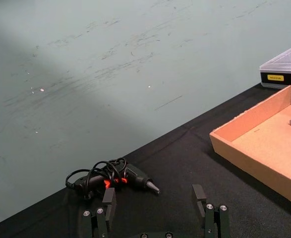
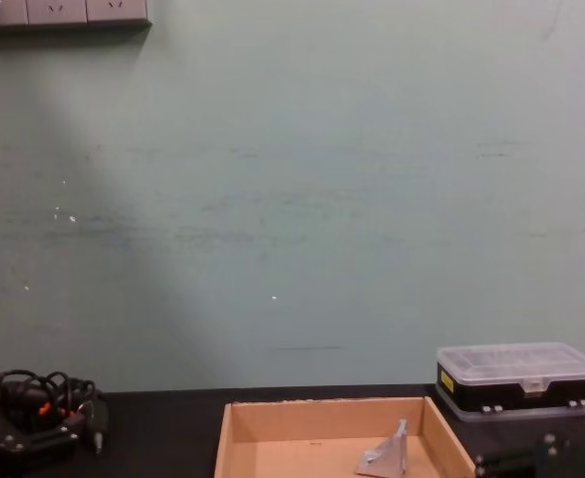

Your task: Use one hand to pick up the angle iron from the table and place it into the box.

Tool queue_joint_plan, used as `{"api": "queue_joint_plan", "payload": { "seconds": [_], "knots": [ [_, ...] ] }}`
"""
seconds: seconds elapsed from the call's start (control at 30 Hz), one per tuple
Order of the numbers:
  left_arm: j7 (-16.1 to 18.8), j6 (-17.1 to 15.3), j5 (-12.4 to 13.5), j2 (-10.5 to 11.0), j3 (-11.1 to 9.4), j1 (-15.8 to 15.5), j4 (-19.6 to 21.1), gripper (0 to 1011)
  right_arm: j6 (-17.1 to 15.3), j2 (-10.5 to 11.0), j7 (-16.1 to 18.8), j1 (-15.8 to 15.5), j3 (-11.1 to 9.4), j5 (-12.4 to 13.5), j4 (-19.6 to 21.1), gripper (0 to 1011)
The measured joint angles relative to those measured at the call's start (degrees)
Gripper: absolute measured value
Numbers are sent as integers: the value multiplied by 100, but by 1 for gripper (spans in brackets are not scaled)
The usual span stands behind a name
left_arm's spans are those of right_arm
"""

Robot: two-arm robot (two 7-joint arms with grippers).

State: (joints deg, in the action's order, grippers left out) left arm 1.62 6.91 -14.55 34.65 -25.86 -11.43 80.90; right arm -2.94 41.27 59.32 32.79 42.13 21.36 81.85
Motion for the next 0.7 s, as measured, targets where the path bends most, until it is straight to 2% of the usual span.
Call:
{"api": "queue_joint_plan", "payload": {
  "seconds": [0.27,0.7],
  "knots": [
    [0,0,0,0,0,0,0,1000,35,-77,17,99,272,-66,-198,1003],
    [0,0,0,0,0,0,0,1000,90,-208,57,205,500,-74,-417,1003]
  ]
}}
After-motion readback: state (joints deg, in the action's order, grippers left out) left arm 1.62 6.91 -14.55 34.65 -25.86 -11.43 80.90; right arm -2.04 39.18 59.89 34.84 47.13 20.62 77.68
